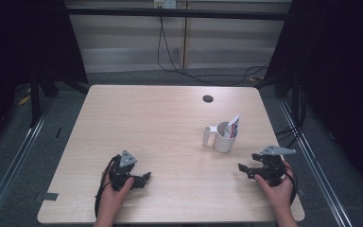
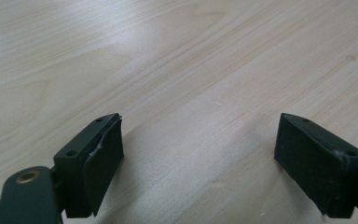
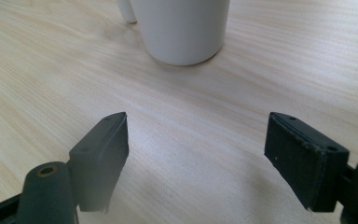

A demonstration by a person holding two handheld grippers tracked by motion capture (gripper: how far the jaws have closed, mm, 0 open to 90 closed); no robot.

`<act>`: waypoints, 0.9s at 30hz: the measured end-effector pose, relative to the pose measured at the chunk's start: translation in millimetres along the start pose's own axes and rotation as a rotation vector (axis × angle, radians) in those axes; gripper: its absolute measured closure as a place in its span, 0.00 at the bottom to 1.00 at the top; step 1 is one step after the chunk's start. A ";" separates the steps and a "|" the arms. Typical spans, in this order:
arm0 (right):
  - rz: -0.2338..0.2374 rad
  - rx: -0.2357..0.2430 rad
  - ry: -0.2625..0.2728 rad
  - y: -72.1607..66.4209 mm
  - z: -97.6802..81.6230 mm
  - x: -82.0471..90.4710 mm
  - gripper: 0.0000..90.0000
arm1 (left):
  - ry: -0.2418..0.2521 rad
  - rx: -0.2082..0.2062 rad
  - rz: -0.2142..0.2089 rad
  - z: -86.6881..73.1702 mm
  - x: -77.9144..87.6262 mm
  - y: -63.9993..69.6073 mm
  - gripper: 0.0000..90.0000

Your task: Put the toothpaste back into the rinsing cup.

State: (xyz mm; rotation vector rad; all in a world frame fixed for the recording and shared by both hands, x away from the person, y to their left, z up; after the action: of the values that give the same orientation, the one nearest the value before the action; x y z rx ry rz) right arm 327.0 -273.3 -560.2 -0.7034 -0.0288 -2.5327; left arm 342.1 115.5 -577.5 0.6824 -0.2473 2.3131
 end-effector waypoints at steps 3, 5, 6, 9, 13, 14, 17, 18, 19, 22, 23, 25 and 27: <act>-0.002 0.005 -0.007 0.1 -2.7 -0.8 0.24 | 0.000 0.001 0.001 -0.1 0.1 0.1 0.17; -0.008 0.005 -0.016 -0.2 -4.4 -0.9 0.24 | 0.001 0.000 0.000 0.0 0.0 0.0 0.17; -0.002 0.008 -0.014 -0.6 -4.7 -1.6 0.24 | 0.000 0.001 0.001 -0.1 0.1 0.1 0.17; -0.008 0.012 -0.025 -1.4 -7.2 -2.1 0.24 | -0.001 -0.002 0.000 -0.2 0.2 -0.1 0.17; -0.006 0.013 -0.037 -2.3 -10.3 -3.0 0.24 | -0.001 -0.002 0.000 -0.2 0.2 -0.1 0.17; -0.005 0.014 -0.037 -2.3 -10.9 -3.2 0.24 | -0.002 -0.005 0.001 -0.3 0.4 -0.4 0.17; -0.007 0.016 -0.040 -1.7 -12.7 -4.0 0.24 | -0.001 -0.002 0.000 -0.2 0.2 -0.1 0.17; -0.007 0.015 -0.041 -1.7 -13.2 -4.0 0.24 | -0.001 -0.003 0.000 -0.2 0.3 -0.1 0.17; -0.008 0.016 -0.043 -1.5 -13.8 -3.9 0.24 | -0.002 -0.005 0.000 -0.3 0.4 -0.3 0.17; -0.013 0.021 -0.049 -1.1 -15.4 -4.1 0.25 | -0.001 -0.003 0.001 -0.2 0.3 -0.2 0.17; -0.015 0.025 -0.053 -1.1 -16.1 -4.2 0.25 | -0.003 -0.004 0.001 -0.3 0.5 -0.3 0.17; -0.017 0.029 -0.051 -0.9 -16.6 -4.3 0.25 | 0.000 -0.005 0.000 -0.3 0.4 -0.3 0.17; -0.017 0.027 -0.049 -0.8 -16.6 -4.1 0.25 | -0.001 -0.005 0.000 -0.5 0.6 -0.2 0.17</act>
State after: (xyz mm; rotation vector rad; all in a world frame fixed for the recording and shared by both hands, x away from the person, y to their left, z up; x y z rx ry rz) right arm 321.7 -273.2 -576.5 -0.7578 -0.0860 -2.5258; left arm 341.7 116.2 -577.5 0.6813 -0.2534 2.3118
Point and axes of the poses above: each handheld gripper's, and its own axes: x roughly backward along the jaws, z roughly out of its top, y roughly to its right, the point moved 10 cm from there along -x, roughly forward along the jaws, and after that the axes turned 11 degrees about y, right-handed, at the moved point
